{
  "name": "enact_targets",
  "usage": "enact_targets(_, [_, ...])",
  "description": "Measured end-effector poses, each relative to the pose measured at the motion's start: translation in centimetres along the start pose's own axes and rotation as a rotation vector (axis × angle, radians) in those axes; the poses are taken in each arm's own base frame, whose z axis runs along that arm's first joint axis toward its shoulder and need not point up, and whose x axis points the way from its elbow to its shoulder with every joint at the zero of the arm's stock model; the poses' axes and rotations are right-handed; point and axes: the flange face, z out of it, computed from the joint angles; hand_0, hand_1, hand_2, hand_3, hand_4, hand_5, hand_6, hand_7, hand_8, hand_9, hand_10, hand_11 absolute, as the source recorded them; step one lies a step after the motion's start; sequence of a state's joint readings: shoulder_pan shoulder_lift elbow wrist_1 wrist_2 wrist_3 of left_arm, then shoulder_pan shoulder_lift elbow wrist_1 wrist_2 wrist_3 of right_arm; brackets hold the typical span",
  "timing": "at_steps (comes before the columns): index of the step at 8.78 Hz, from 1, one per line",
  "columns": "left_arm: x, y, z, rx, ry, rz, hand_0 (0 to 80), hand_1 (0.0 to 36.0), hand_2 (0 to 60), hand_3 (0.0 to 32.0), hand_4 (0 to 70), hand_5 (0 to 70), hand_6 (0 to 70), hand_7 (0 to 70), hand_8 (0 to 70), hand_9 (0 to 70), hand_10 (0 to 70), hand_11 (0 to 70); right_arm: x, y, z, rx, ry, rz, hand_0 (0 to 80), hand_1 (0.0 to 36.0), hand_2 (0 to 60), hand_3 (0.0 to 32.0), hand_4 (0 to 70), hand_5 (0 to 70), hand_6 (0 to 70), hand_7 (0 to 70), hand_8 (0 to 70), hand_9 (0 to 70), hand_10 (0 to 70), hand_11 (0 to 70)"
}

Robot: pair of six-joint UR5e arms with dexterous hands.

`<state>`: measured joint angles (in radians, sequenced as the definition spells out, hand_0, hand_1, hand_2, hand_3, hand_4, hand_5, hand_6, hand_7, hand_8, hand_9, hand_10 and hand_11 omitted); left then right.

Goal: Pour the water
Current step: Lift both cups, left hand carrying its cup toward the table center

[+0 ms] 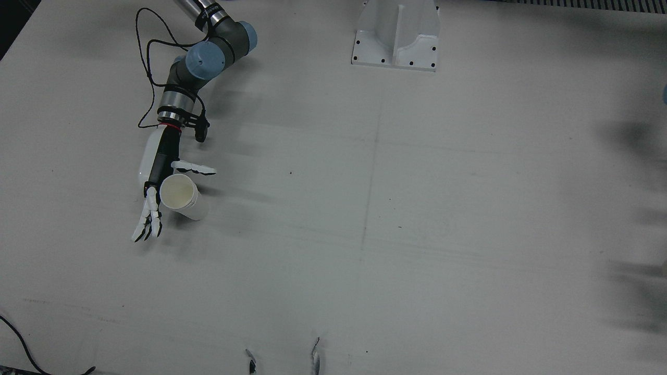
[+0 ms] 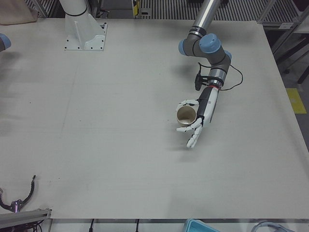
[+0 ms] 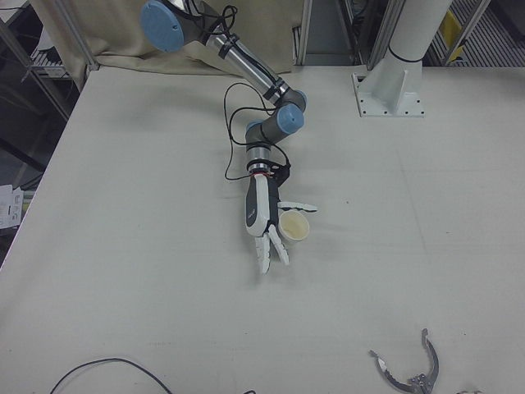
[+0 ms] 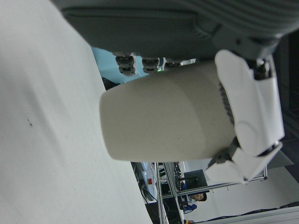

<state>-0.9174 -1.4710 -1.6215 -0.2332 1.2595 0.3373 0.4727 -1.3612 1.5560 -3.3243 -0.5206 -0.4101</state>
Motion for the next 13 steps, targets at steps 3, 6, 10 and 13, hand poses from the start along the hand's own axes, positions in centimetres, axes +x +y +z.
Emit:
enact_targets(3, [0.1, 0.0, 0.0, 0.0, 0.001, -0.001, 39.3, 35.8, 60.0, 0.0, 35.0, 21.9, 6.2, 10.7, 4.0, 6.6, 4.7, 8.4, 0.1, 0.2, 0.1, -0.001, -0.002, -0.019, 47.7, 13.6, 22.7, 0.0, 11.2, 40.4, 33.6, 54.1, 39.4, 55.9, 32.8, 47.8])
enact_targets(6, [0.1, -0.4, -0.2, 0.003, 0.001, -0.001, 39.2, 35.8, 60.0, 0.0, 34.8, 21.4, 6.0, 10.2, 4.1, 6.6, 4.8, 8.6, 0.3, 1.4, 0.5, -0.009, -0.006, -0.031, 46.8, 14.1, 34.9, 0.0, 12.2, 53.7, 43.9, 67.9, 48.6, 68.6, 38.0, 54.3])
enact_targets(10, [0.0, 0.4, 0.3, -0.021, 0.004, -0.008, 40.5, 36.0, 60.0, 0.0, 36.5, 23.1, 6.9, 11.8, 4.2, 6.9, 4.8, 8.6, -0.6, 5.0, 1.4, -0.038, -0.022, 0.013, 47.1, 19.3, 50.5, 0.0, 9.5, 60.5, 42.5, 66.6, 44.9, 63.4, 32.8, 47.8])
enact_targets(13, [-0.7, 5.9, 5.6, -0.085, -0.003, -0.017, 40.5, 36.0, 60.0, 0.0, 37.2, 23.9, 7.2, 12.4, 4.1, 6.9, 4.8, 8.6, -4.7, 7.2, 2.4, -0.043, -0.068, 0.02, 47.2, 18.5, 45.6, 0.0, 8.2, 58.4, 39.6, 62.8, 42.4, 59.9, 31.0, 45.6])
